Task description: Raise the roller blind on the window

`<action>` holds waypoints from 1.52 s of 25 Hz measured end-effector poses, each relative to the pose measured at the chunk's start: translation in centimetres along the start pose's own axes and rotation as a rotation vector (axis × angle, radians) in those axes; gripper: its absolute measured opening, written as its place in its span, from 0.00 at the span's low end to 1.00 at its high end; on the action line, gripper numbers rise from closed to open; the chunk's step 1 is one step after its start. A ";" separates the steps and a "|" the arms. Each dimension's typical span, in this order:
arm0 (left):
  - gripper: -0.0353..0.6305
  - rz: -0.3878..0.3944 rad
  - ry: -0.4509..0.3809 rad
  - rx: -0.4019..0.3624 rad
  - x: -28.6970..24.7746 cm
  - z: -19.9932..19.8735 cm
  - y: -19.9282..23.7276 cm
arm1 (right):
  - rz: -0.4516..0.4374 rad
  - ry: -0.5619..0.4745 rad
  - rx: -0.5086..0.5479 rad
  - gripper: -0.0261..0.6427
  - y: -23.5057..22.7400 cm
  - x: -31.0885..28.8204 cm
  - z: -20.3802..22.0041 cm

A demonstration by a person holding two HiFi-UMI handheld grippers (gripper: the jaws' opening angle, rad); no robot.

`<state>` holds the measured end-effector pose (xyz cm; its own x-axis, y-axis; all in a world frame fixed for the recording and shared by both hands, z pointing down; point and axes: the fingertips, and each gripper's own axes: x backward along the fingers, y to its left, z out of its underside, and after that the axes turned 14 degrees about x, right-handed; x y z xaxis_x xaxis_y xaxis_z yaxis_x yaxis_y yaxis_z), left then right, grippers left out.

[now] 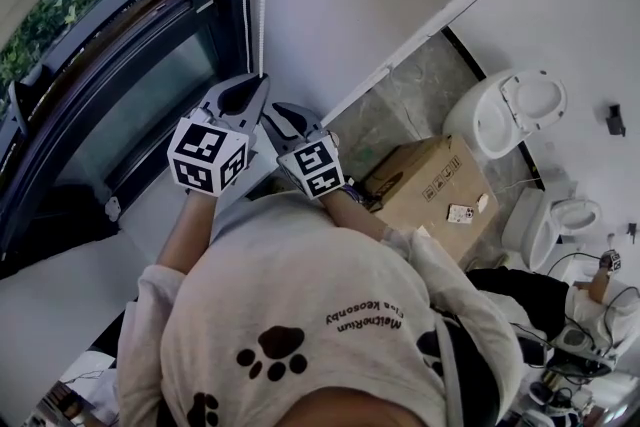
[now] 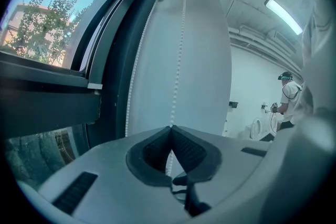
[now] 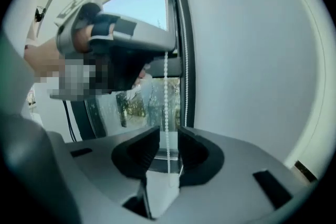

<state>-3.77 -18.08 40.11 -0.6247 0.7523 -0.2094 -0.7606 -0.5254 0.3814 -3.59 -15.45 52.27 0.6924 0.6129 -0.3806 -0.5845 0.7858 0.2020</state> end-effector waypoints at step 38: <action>0.06 0.011 -0.032 0.005 -0.2 -0.2 0.4 | 0.146 -0.434 0.120 0.06 -7.9 7.7 -29.0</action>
<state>-4.02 -18.52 40.17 -0.6270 0.7587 -0.1766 -0.7528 -0.5318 0.3879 -5.89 -19.31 21.52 0.7341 0.6757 0.0673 -0.6540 0.6769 0.3377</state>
